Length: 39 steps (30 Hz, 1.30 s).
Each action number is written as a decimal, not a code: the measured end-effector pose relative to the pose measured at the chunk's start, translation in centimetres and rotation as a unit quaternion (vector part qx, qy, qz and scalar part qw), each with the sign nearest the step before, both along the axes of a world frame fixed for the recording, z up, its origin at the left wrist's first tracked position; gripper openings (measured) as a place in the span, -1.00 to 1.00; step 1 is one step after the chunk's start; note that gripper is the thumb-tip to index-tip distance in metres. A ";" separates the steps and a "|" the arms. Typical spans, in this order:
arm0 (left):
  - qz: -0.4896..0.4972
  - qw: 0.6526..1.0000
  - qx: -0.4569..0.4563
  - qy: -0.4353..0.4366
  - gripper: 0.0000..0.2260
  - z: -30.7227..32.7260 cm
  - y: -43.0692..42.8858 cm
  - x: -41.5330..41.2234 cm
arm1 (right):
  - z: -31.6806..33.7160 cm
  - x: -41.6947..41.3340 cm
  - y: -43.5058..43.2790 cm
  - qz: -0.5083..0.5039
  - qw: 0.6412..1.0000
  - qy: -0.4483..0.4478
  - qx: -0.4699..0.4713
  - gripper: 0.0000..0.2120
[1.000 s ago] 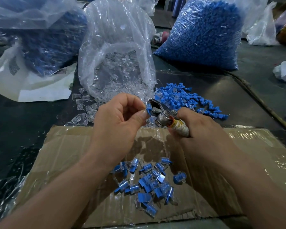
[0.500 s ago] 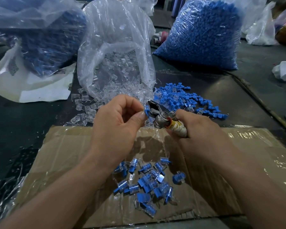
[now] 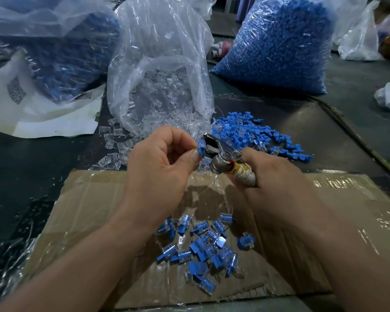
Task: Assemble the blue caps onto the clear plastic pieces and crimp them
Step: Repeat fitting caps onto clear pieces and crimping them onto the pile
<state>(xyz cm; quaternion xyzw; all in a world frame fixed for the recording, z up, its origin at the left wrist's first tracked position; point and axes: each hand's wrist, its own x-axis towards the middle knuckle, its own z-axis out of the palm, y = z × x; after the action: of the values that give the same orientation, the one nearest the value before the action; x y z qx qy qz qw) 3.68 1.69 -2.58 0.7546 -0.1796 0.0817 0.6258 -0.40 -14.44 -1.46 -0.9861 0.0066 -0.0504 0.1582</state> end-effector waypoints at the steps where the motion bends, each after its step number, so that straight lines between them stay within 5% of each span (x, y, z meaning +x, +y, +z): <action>1: 0.000 1.000 0.003 0.000 -0.73 0.0 0.0 0.0 | 0.0 0.1 0.0 0.000 1.000 0.002 0.000 -0.73; 11: 0.017 1.000 0.000 -0.003 -0.75 -0.2 0.1 0.2 | -0.9 0.3 -1.0 0.020 1.000 0.006 -0.013 -0.86; 15: -0.067 0.996 -0.054 0.020 -0.84 0.2 0.2 0.0 | -1.4 0.4 -1.1 0.048 0.996 0.047 -0.051 -0.91; 22: -0.258 0.962 0.014 0.082 -0.93 0.6 0.2 -0.9 | -1.3 0.9 -1.3 0.058 0.991 0.102 -0.059 -0.60; 32: -0.287 0.953 0.069 0.072 -0.83 0.3 0.1 -1.0 | -1.3 1.0 -1.7 0.067 0.990 0.118 -0.048 -0.32; 36: -0.099 0.990 0.070 0.069 -0.85 -0.8 0.4 0.5 | -1.1 0.7 -1.8 0.069 0.991 0.117 -0.009 -0.37; 39: 0.093 0.979 0.183 0.006 -0.89 -1.7 0.9 2.4 | -0.9 0.7 -2.0 0.064 0.991 0.121 0.010 -0.42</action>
<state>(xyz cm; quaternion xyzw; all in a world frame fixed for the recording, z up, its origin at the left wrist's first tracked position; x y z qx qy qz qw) 6.07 2.64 -4.30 0.8705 -0.1163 0.1006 0.4676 0.34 -16.41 -2.34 -0.9817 -0.0372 0.0797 0.1687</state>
